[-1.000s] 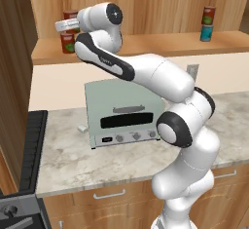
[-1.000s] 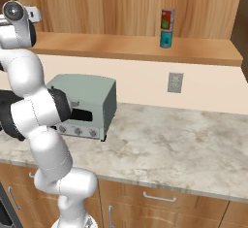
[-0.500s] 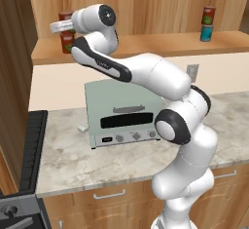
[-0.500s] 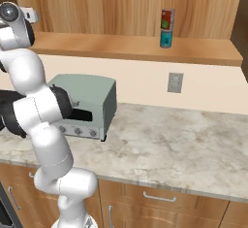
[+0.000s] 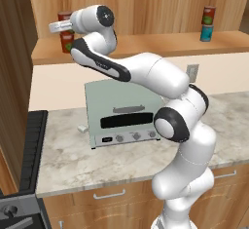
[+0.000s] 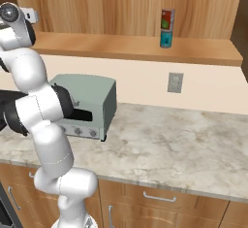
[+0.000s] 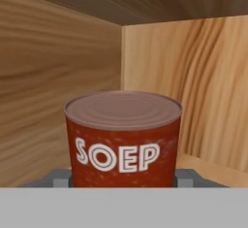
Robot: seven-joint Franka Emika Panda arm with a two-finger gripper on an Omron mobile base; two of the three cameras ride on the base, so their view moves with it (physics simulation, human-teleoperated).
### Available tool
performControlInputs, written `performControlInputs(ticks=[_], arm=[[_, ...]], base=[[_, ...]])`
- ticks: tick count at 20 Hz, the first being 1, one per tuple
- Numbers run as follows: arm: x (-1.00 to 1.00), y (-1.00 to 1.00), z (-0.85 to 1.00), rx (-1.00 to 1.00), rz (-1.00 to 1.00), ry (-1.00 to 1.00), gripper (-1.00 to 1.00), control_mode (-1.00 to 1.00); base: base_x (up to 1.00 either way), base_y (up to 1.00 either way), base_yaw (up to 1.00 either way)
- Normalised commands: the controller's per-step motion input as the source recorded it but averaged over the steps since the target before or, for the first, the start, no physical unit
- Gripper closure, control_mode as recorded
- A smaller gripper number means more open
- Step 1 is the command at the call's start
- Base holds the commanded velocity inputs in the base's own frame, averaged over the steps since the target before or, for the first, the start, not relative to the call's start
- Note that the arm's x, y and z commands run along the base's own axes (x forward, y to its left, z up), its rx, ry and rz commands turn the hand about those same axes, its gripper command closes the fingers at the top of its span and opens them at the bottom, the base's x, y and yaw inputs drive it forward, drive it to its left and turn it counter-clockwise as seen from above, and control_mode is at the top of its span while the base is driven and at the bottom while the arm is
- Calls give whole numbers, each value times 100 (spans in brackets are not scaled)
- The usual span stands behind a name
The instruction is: Stack two cans on top of the other two cans in the cabinet.
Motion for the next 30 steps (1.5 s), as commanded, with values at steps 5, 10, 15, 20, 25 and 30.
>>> performControlInputs(ticks=[5,10,15,20,25,30], arm=[[10,0,5,0,0,-1,100,-100],[1,0,0,0,-1,0,100,-100],[2,0,-8,0,-2,0,100,-100],[9,0,-10,0,0,0,100,-100],[0,3,-10,4,0,-1,100,-100],[0,5,-9,5,0,0,100,-100]], base=[[0,0,0],[0,0,0],[0,0,0],[0,0,0],[0,0,0],[0,0,0]])
